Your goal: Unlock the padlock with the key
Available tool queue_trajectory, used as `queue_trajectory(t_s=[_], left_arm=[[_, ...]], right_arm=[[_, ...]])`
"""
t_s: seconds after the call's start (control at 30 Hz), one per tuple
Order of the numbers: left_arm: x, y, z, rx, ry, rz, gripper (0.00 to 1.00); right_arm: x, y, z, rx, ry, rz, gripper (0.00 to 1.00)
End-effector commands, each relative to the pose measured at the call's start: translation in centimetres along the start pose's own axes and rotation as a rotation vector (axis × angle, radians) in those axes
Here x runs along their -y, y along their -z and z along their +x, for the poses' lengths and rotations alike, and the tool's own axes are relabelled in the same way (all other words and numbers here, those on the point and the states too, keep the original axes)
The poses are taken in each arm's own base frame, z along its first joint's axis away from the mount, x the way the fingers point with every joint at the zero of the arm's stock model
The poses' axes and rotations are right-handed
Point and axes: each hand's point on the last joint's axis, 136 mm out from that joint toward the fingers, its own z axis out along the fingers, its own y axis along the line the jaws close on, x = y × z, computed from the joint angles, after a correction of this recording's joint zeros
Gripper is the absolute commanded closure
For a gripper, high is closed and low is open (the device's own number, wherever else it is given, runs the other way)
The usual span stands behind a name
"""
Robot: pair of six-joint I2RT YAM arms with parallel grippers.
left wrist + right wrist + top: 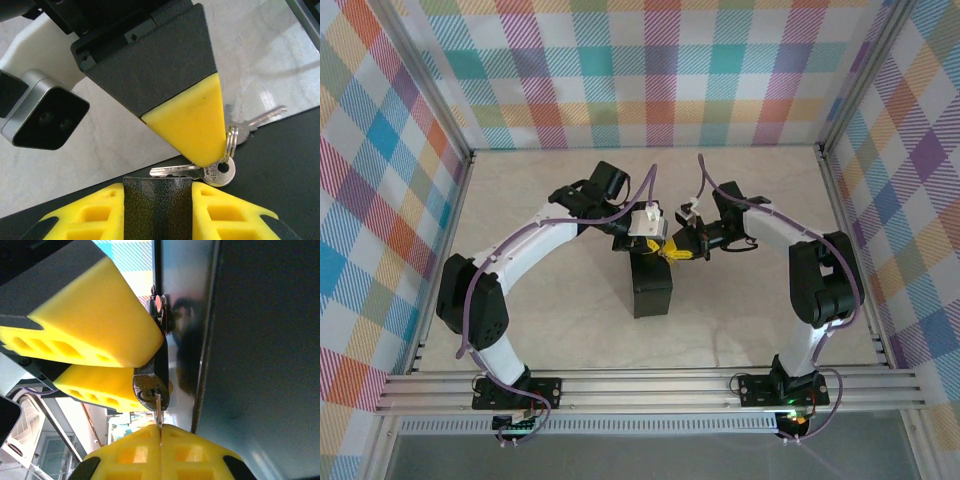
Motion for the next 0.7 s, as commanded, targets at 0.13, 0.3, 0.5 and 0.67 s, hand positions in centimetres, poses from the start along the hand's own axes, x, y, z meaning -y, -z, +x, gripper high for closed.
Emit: queue_trajectory(t_s=[0.13, 0.3, 0.5, 0.67], left_arm=[[0.7, -0.5, -1.4, 0.053, -0.040, 0.035, 0.85], [-0.3, -0.2, 0.1, 0.022, -0.004, 0.021, 0.83], [-0.7, 0.3, 0.5, 0.004, 0.026, 0.031, 0.76], [-1.3, 1.0, 0.2, 0.008, 0.092, 0.046, 0.63]], right_arm=[[0.0, 1.8, -0.9, 0.053, 0.039, 0.010, 1.00], [-0.1, 1.8, -0.1, 0.047, 0.047, 0.025, 1.00], [-0.7, 1.9, 0.4, 0.046, 0.079, 0.033, 1.00], [-1.2, 2.1, 0.8, 0.049, 0.113, 0.059, 1.00]])
